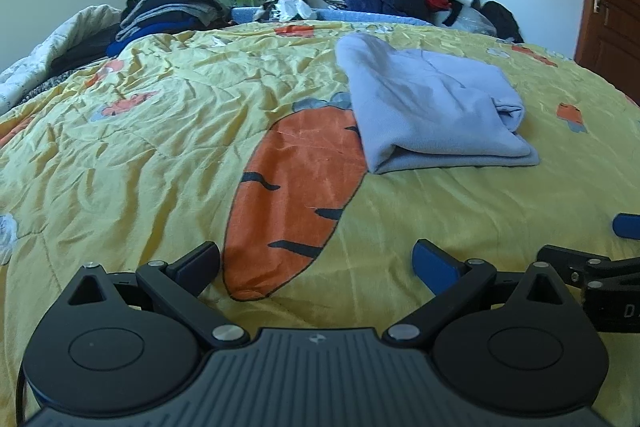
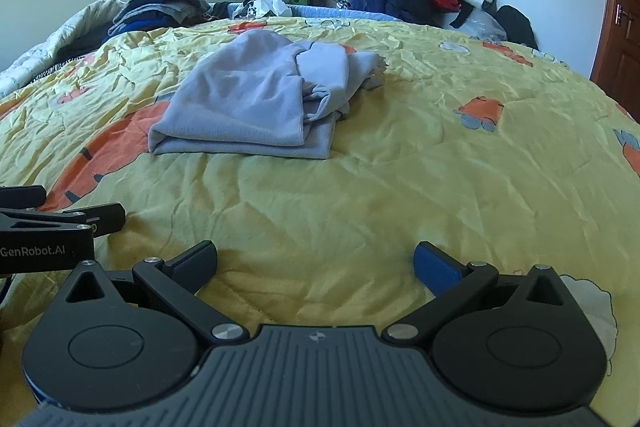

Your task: Fold small clothes

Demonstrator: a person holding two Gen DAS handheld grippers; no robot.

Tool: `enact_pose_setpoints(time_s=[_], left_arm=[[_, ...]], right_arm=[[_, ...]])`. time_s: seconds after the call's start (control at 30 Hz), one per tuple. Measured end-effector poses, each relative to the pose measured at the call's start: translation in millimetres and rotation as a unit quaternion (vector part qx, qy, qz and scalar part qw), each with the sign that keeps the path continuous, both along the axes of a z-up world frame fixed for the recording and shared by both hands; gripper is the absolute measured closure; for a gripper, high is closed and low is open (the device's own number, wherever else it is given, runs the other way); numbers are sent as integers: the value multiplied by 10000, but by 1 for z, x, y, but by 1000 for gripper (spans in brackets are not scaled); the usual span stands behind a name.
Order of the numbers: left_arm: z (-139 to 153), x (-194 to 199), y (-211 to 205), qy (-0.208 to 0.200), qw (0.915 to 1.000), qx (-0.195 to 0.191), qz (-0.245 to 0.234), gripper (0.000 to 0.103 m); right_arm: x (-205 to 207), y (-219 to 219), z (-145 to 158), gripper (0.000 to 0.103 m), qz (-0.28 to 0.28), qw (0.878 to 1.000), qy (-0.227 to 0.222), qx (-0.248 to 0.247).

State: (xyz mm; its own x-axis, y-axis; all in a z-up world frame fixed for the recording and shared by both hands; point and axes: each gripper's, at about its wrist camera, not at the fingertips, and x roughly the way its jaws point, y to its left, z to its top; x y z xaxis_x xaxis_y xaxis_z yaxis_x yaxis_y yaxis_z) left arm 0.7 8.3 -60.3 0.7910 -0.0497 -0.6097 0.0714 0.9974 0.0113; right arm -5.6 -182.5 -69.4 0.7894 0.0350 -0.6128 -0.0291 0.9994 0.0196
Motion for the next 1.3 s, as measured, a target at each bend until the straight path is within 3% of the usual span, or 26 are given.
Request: enact_pose_setpoints(time_s=[0.1, 1.3], left_arm=[[0, 1, 6, 9, 9996, -72, 267, 0], [0, 0, 8, 13, 9998, -51, 181, 0]], right_arm=[[0, 0, 0, 0, -2, 10000, -17, 55], [7, 1, 0, 0, -40, 10000, 9, -50]])
